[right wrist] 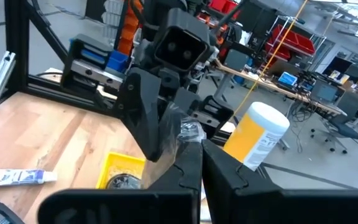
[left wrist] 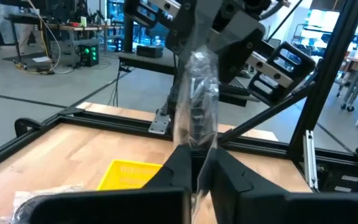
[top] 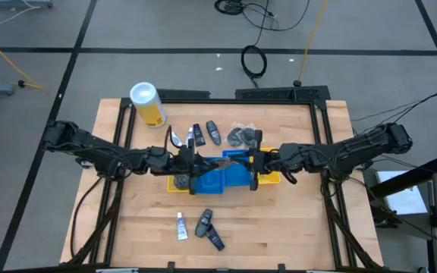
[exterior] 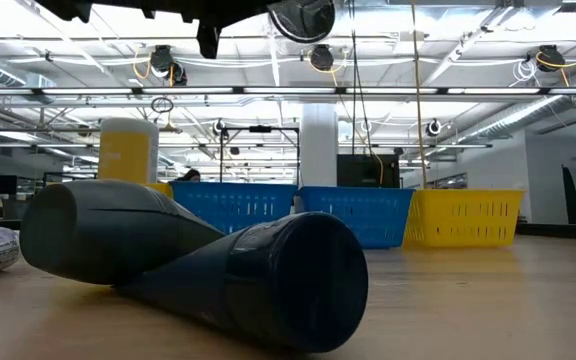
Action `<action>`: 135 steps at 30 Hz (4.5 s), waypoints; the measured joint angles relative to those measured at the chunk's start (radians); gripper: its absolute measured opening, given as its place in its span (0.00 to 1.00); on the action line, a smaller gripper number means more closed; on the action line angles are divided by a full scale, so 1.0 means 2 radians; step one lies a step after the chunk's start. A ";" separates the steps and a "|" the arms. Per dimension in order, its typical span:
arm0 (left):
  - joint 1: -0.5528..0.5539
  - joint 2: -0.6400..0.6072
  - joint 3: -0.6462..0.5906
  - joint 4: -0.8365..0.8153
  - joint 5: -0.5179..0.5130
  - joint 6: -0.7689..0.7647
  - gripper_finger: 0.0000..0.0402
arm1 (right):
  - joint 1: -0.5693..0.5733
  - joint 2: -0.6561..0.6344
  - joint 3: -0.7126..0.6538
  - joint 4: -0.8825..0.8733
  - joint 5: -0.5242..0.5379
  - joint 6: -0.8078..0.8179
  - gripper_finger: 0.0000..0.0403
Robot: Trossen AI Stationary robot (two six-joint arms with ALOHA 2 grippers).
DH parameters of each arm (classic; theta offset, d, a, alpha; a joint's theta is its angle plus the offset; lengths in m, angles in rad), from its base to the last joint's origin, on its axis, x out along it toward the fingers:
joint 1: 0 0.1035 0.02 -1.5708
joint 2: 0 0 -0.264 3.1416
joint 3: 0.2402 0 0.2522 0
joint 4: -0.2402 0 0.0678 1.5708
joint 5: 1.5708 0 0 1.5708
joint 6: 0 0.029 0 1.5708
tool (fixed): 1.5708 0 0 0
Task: Pick & Place Travel size toiletries
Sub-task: Put the hairbrush into the left yellow bin
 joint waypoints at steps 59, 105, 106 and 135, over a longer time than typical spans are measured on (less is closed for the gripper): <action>-0.068 -0.111 0.000 -0.608 -0.179 -0.238 0.03 | 0.011 -0.001 -0.072 -0.058 -0.001 0.083 0.23; -0.046 -0.072 0.000 -0.585 -0.106 -0.223 0.23 | 0.011 -0.001 -0.072 -0.058 -0.001 0.083 0.23; -0.044 -0.072 0.000 -0.585 -0.104 -0.223 0.25 | 0.011 -0.001 -0.072 -0.058 -0.001 0.083 0.23; -0.036 -0.094 0.001 -0.669 -0.022 -0.270 0.49 | 0.011 -0.001 -0.072 -0.059 -0.001 0.082 0.23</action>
